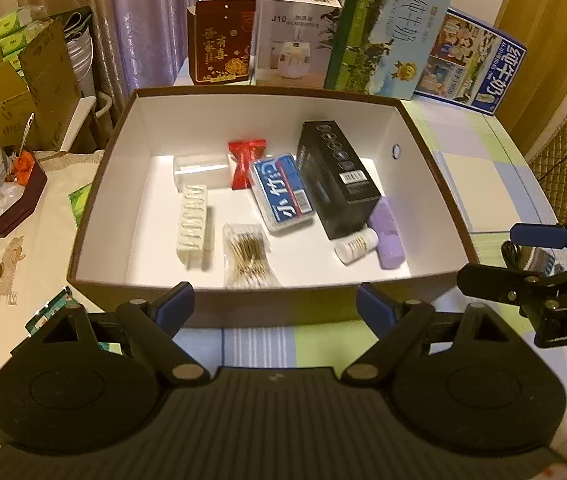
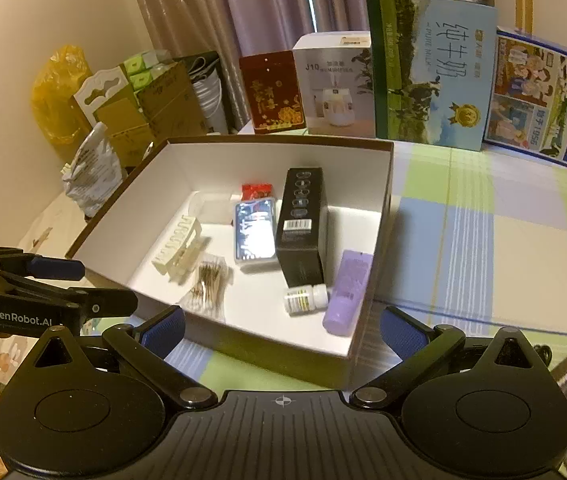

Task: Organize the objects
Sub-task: 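Move both tools away from the box toward the black cable and knitted pouch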

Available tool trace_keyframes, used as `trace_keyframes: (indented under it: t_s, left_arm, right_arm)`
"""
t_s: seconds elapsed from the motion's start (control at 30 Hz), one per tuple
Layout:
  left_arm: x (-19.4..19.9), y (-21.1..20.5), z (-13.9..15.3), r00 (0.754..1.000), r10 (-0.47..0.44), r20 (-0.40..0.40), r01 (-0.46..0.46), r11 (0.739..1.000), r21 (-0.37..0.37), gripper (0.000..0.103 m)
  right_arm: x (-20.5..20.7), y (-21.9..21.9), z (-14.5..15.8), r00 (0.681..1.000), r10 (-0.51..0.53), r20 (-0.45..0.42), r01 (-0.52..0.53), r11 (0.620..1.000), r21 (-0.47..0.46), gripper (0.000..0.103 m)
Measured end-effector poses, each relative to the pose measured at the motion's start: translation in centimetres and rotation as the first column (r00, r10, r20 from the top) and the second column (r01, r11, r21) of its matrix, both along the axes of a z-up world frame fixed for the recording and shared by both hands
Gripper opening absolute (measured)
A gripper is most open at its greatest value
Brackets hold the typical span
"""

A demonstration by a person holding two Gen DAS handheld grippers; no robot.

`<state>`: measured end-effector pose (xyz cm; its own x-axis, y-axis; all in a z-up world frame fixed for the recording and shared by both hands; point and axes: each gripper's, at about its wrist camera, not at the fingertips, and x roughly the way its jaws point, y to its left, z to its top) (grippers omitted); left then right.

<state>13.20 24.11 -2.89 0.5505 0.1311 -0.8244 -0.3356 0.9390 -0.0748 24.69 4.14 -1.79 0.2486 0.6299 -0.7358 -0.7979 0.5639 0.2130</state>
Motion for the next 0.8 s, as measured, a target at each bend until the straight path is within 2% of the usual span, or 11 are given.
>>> trace_keyframes:
  t_s: [0.43,0.8]
  left_arm:
    - [-0.6,-4.7,-0.5,0.999,-0.035,-0.029,0.035,0.999,-0.003,0.086]
    - [0.4,-9.7,-1.3,0.996,-0.073,-0.056,0.073,0.997,-0.012,0.086]
  right_arm:
    - [-0.6,-4.6,-0.5,0.999,-0.003,-0.034,0.003,1.000,-0.006,0.101]
    - [0.3,-10.2,-1.2,0.997,-0.039,-0.063,0.037,0.999,-0.028,0.101]
